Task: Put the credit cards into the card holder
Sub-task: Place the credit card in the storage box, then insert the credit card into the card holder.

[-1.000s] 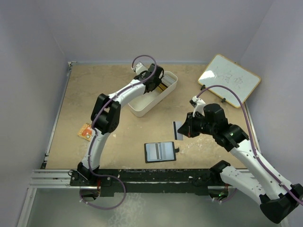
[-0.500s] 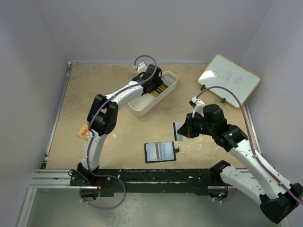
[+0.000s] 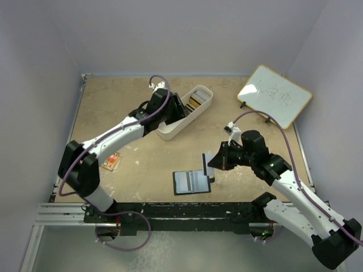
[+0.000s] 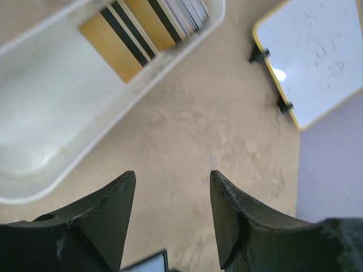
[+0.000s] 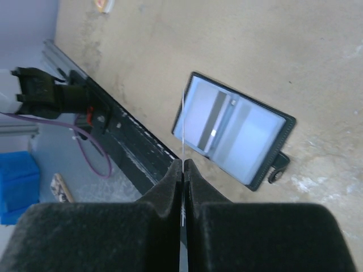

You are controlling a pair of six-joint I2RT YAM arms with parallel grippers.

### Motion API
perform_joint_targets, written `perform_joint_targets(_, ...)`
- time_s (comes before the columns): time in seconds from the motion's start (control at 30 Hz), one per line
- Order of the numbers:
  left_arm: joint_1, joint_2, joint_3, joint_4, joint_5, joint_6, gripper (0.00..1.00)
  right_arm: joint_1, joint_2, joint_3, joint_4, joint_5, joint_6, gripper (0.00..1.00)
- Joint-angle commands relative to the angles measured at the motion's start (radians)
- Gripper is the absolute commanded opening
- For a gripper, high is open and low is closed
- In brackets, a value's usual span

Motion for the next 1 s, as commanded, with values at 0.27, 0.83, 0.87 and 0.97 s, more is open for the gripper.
perform_joint_targets(0.27,-0.067,-0.446,-0.549,0.561,0.436,-0.271,0.53,0.001,-0.152,-0.086,0.392,-0.066,0.337,0.0)
perform_joint_targets(0.83,-0.142,-0.491,-0.769,1.041,0.523,-0.496,0.46,0.002,-0.091,-0.249,0.842,-0.131,0.645,0.0)
perform_joint_targets(0.87,-0.144,-0.499,-0.776,1.046,0.526,-0.499,0.42,0.002,-0.078,-0.255,0.87,-0.14,0.66,0.0)
perform_joint_targets(0.97,-0.145,-0.545,-0.795,1.005,0.511,-0.481,0.4,0.001,-0.03,-0.276,0.971,-0.177,0.708,0.0)
